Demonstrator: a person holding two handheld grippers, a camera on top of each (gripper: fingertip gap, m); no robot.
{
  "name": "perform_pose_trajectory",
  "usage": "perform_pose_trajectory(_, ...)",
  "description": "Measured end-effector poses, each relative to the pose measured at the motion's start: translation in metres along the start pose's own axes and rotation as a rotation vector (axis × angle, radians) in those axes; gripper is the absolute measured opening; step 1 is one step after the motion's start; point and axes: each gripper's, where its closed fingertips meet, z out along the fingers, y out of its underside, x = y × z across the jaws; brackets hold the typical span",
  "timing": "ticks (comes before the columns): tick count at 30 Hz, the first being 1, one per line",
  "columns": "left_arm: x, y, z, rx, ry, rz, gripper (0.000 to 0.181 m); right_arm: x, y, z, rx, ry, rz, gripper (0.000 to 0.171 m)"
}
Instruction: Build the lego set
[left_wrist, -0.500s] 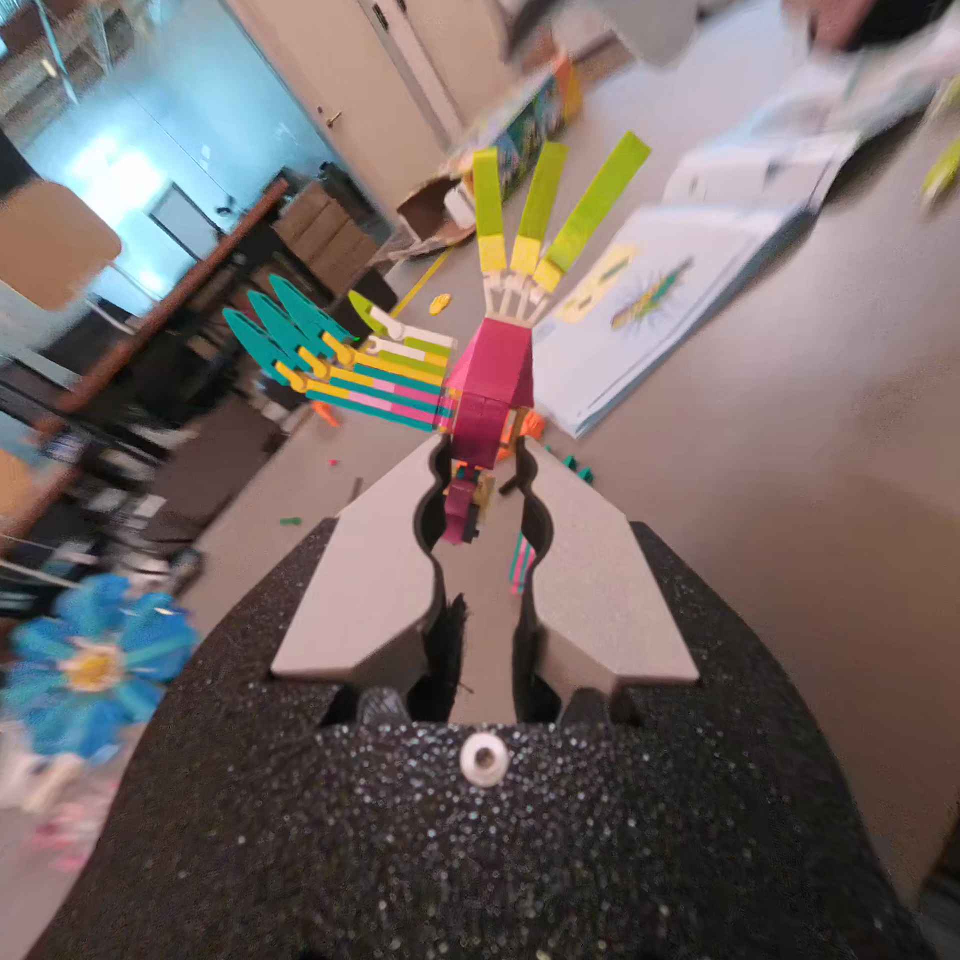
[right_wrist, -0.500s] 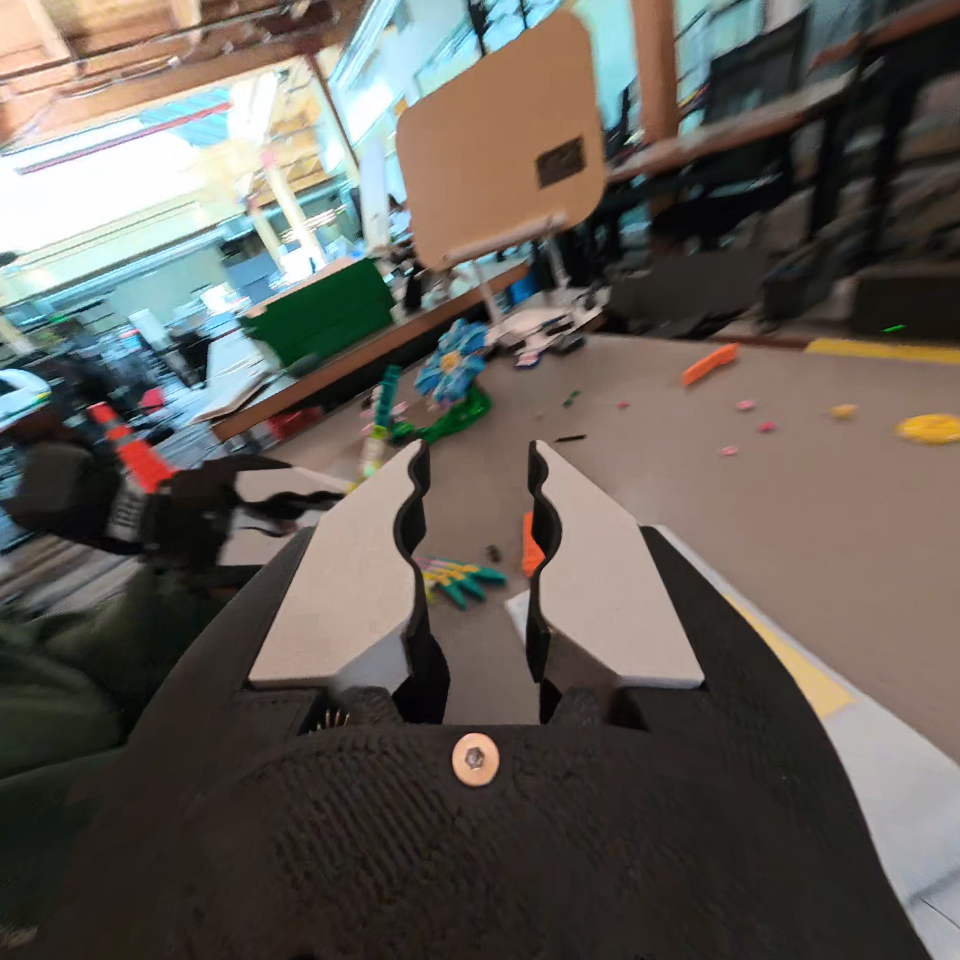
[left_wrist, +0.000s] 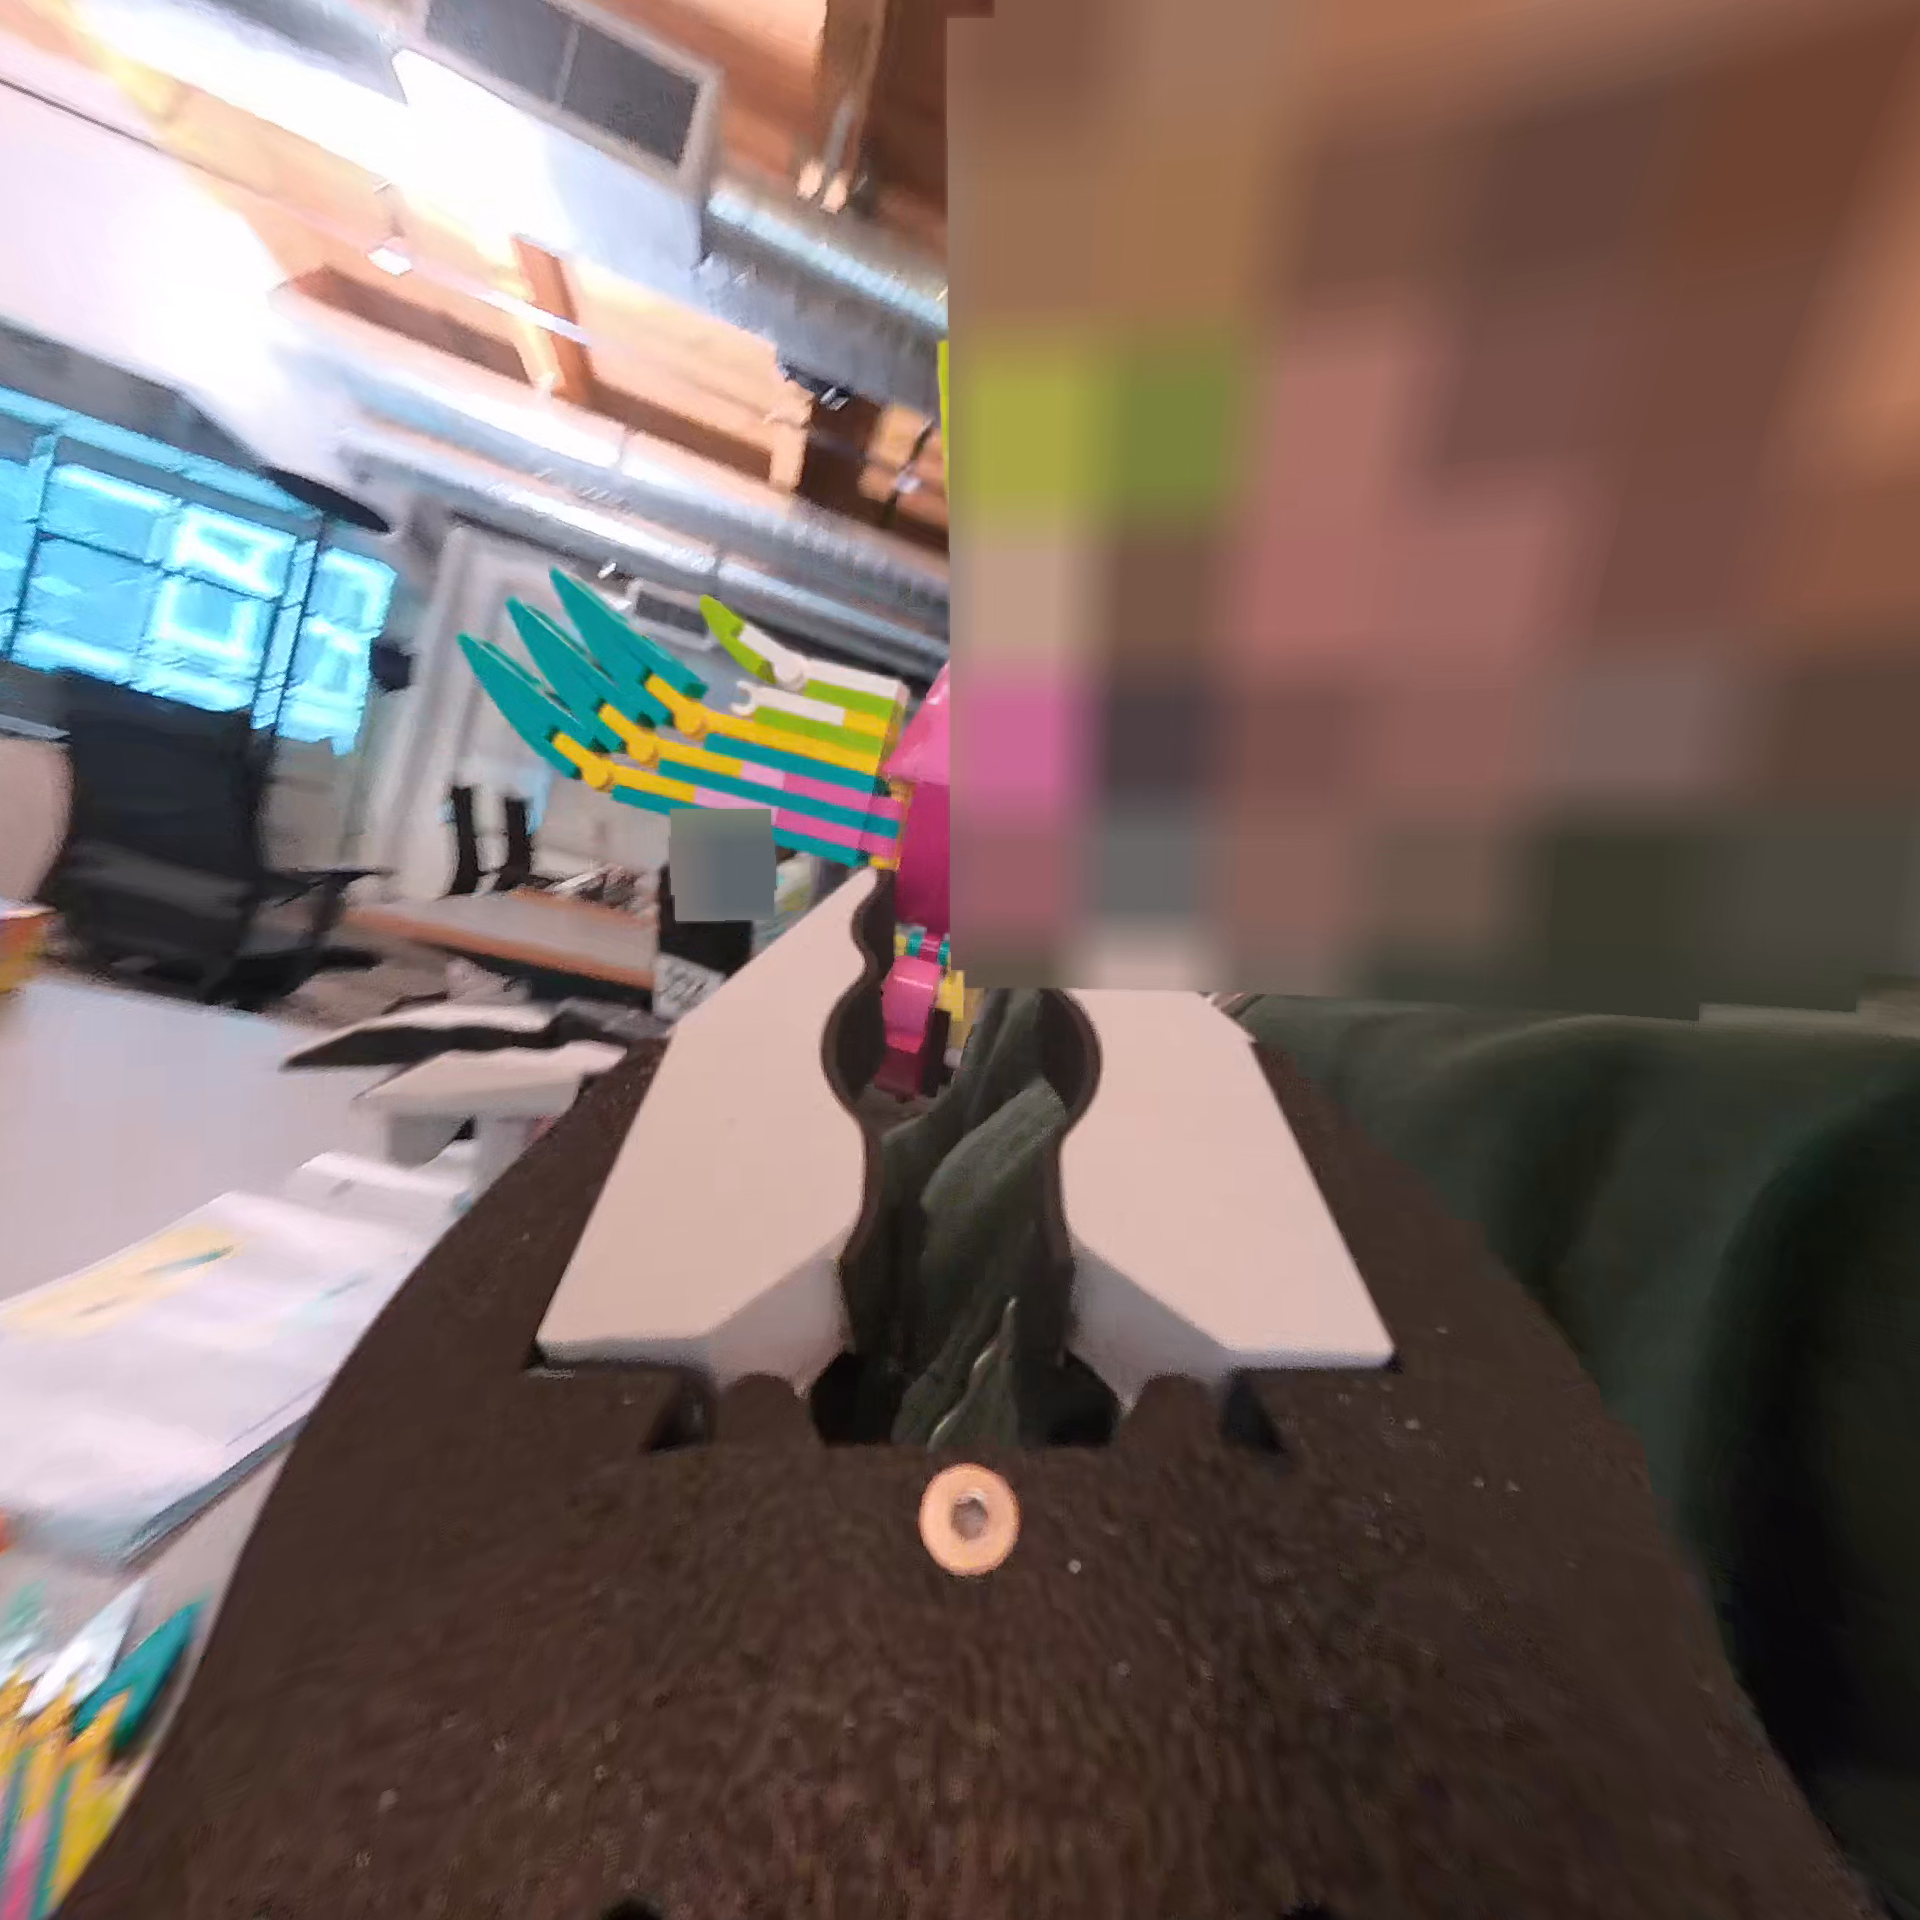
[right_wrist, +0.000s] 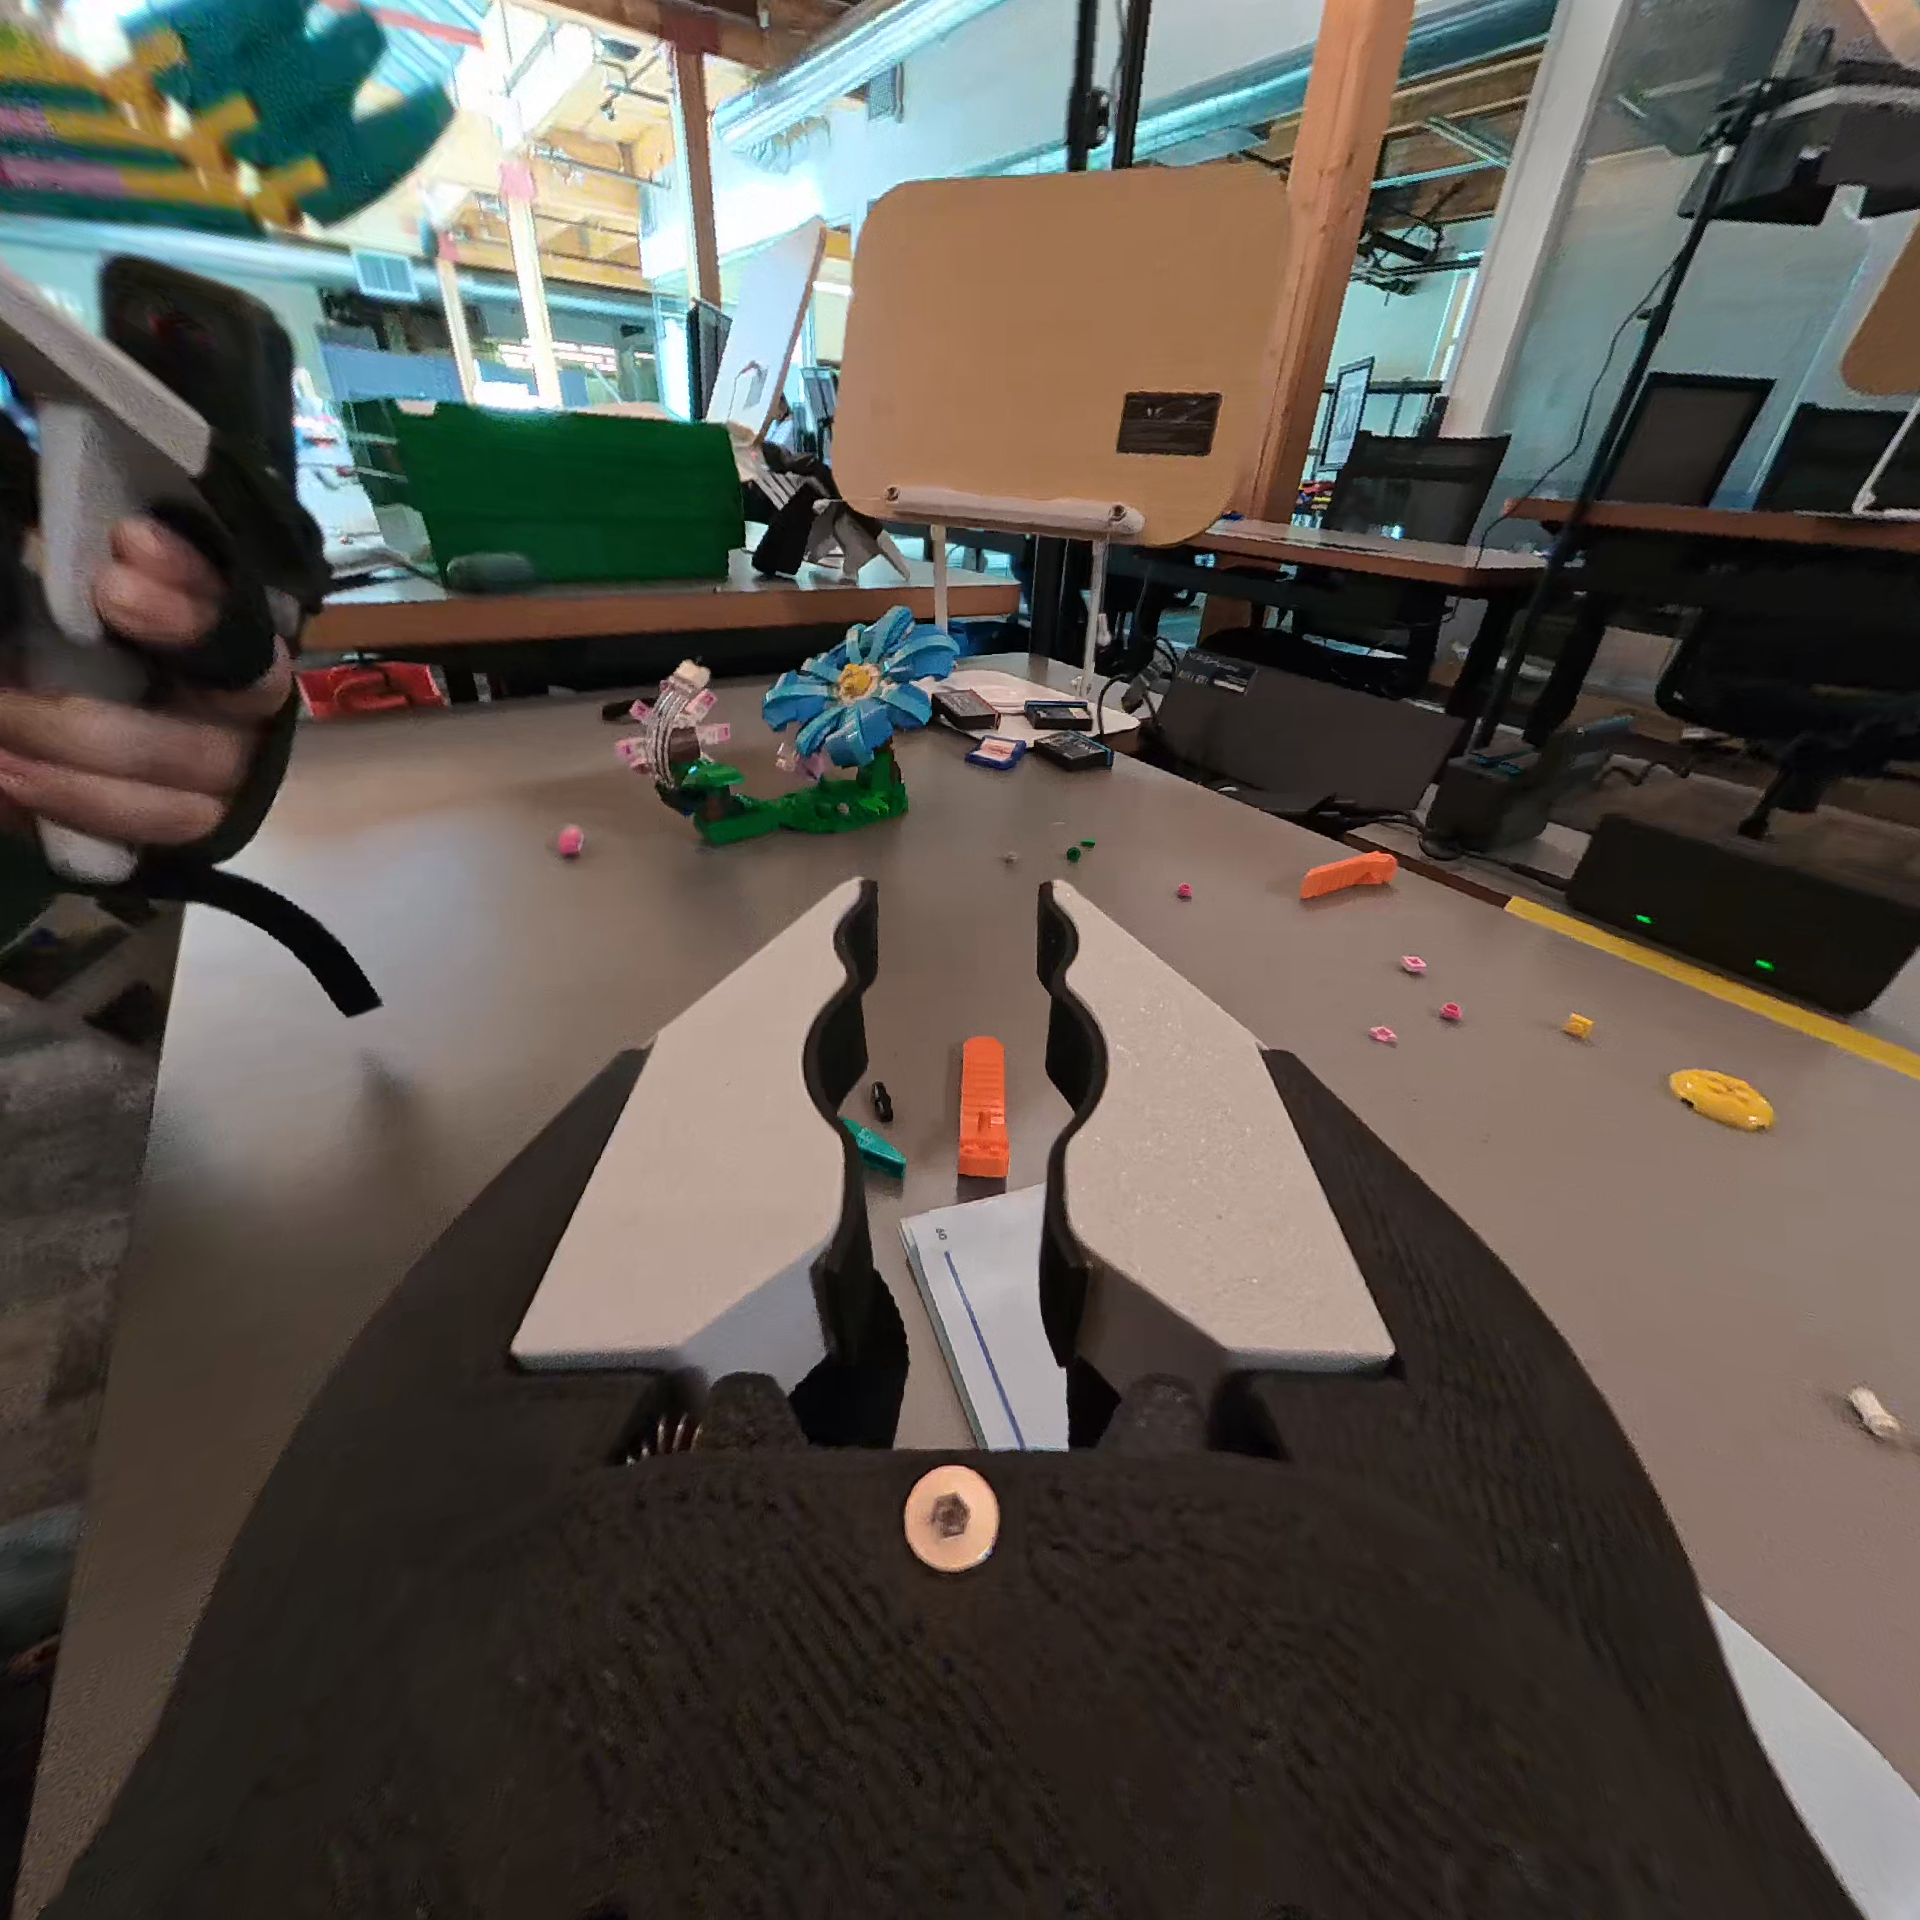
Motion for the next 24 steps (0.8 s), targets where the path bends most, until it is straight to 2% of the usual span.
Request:
perform_pose_trajectory(3, 0.013, -0.006, 0.001, 0.082, 0.149, -0.074, 0.022, -0.009, 0.004, 0.001, -0.012, -0.031, -0.04, 0.028)
perform_pose_trajectory(7, 0.02, -0.001, 0.005, 0.086, 0.242, -0.104, 0.022, -0.014, 0.01, 0.001, -0.034, -0.051, -0.041, 0.027)
perform_pose_trajectory(14, 0.014, -0.002, 0.002, 0.086, 0.201, -0.11, 0.022, -0.015, 0.012, 0.001, -0.038, -0.075, -0.006, 0.026)
perform_pose_trajectory(16, -0.006, 0.001, -0.002, 0.035, 0.047, -0.11, 0.022, -0.015, 0.012, 0.001, -0.041, -0.078, 0.0, 0.026)
perform_pose_trajectory(18, -0.046, 0.019, -0.018, -0.13, -0.273, -0.097, 0.022, -0.015, 0.013, 0.001, -0.046, -0.082, 0.006, 0.025)
perform_pose_trajectory(21, -0.106, 0.052, -0.088, -0.479, -0.889, -0.083, 0.022, -0.017, 0.016, 0.002, -0.06, -0.095, 0.015, 0.025)
perform_pose_trajectory(24, -0.12, 0.072, -0.158, -0.85, -1.3, -0.051, 0.022, -0.019, 0.02, 0.004, -0.078, -0.11, 0.016, 0.025)
